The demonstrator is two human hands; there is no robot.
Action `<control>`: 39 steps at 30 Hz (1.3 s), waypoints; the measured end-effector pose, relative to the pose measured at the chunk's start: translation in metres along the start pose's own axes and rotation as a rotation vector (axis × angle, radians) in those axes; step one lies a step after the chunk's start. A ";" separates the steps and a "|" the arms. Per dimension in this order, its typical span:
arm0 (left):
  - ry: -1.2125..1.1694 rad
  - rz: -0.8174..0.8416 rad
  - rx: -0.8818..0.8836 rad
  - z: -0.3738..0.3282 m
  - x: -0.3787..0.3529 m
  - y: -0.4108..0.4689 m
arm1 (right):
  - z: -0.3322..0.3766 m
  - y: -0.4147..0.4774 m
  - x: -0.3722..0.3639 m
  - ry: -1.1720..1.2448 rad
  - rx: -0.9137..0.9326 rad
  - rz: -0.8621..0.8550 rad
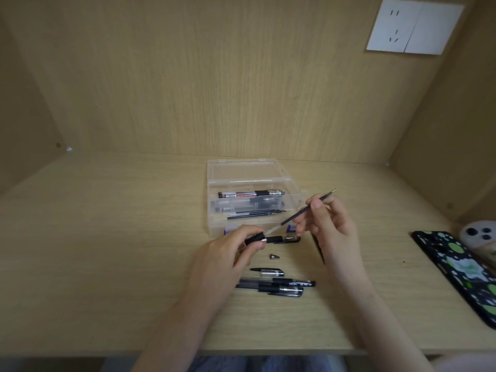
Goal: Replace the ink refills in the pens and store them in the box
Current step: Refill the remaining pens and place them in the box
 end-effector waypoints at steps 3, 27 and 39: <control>-0.008 -0.018 -0.009 0.000 0.001 0.000 | -0.006 -0.010 -0.001 -0.208 0.017 0.169; 0.050 -0.028 -0.008 0.002 -0.001 0.000 | -0.008 -0.010 0.010 -0.287 -0.005 0.123; 0.079 0.016 -0.053 0.001 -0.002 -0.001 | -0.009 -0.014 0.006 -0.380 0.132 0.258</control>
Point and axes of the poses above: each hand's wrist, its own y-axis towards the middle knuckle, its own x-axis out of the back of the hand, z = x × y, the point moved 2 cm from there along y, towards the middle knuckle, and after that the axes turned 15 degrees about -z, right-handed, at the moved point
